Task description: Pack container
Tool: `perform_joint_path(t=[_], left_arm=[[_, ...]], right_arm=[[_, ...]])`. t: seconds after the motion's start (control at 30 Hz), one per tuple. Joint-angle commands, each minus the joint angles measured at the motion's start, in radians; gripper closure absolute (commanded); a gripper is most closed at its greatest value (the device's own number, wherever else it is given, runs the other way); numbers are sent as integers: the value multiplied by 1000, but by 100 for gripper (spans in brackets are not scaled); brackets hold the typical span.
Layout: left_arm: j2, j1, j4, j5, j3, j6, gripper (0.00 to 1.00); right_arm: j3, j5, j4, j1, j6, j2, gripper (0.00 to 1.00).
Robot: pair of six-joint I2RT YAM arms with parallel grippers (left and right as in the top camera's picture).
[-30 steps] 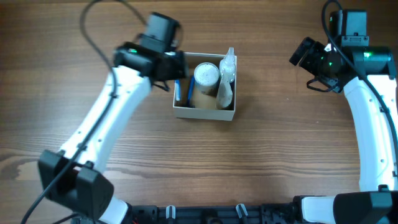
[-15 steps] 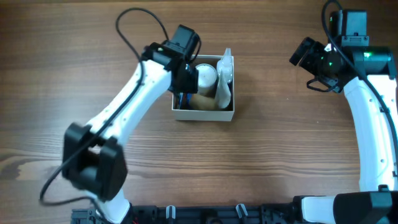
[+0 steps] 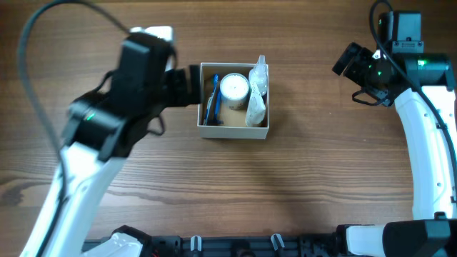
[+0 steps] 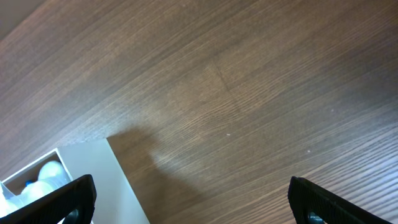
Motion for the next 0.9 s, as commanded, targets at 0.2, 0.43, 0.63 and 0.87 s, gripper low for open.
perform_joint_path(t=[0.2, 0.43, 0.63, 0.87], left_arm=[[-412, 207, 18, -8, -179, -6, 0], [-794, 395, 421, 187, -827, -7, 0], [-1048, 420, 674, 241, -1260, -15, 0], [-1236, 420, 680, 248, -1423, -16, 0]], right_arm=[[-7, -9, 0, 1, 14, 14, 0], [-7, -9, 0, 1, 14, 14, 0], [-7, -9, 0, 1, 14, 14, 0], [-7, -9, 0, 1, 14, 14, 0]])
